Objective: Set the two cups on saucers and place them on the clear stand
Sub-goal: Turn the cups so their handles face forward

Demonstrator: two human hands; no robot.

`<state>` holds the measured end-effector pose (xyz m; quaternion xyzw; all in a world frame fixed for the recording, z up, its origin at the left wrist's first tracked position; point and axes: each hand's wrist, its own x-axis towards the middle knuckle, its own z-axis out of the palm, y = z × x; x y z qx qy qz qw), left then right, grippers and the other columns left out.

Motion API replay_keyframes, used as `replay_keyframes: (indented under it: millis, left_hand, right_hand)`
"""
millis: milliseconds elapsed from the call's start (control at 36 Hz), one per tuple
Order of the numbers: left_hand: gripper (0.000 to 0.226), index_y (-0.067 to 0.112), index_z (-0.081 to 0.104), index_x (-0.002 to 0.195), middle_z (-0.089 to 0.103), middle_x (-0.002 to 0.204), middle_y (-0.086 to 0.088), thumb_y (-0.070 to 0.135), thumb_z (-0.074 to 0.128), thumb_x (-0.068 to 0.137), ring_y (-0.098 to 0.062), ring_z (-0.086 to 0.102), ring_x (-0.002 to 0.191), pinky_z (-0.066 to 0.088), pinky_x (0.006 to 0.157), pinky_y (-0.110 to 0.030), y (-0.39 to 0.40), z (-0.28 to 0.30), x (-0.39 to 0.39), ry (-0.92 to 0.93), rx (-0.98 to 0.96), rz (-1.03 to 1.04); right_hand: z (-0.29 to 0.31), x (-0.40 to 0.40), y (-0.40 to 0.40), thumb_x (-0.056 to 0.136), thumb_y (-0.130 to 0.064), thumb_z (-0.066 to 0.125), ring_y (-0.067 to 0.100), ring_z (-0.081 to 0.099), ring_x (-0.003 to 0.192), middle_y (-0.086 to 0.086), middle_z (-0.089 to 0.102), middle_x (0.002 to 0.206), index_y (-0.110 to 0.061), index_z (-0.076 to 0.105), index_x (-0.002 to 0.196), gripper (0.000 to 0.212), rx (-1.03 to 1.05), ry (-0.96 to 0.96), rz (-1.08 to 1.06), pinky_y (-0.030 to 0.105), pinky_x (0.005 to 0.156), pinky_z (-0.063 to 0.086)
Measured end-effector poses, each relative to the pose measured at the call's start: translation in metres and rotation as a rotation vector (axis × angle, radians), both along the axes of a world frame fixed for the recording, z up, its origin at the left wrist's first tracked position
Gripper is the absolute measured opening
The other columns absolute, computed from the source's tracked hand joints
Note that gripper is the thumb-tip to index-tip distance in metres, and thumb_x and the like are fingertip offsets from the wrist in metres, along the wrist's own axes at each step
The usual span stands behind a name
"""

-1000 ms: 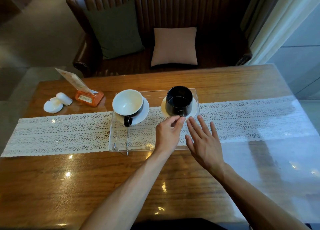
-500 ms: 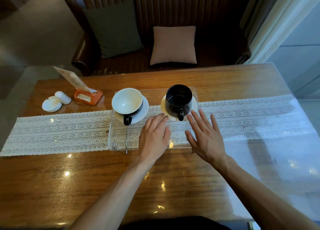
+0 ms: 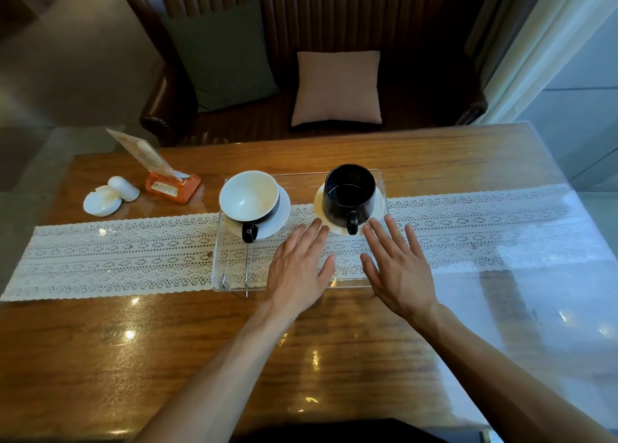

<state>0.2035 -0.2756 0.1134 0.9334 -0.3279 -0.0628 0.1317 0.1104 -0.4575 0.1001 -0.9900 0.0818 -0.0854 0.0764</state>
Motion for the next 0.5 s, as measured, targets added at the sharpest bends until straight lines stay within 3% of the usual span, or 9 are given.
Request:
replay_keyframes:
  millis: [500]
  left_hand:
    - [0.063,0.024,0.016,0.154,0.010,0.164,0.006,0.052,0.029,0.099,-0.019,0.012,0.150,0.021,0.118,-0.040,0.0034,0.0012,0.0050,0.005,0.091,-0.053]
  right_hand:
    - [0.0006,-0.0045,0.0062,0.102,-0.036,0.028,0.029,0.026,0.148,0.009,0.041,0.155,-0.010,0.042,0.147,0.054,0.006,0.027,-0.038,0.056,0.119,0.026]
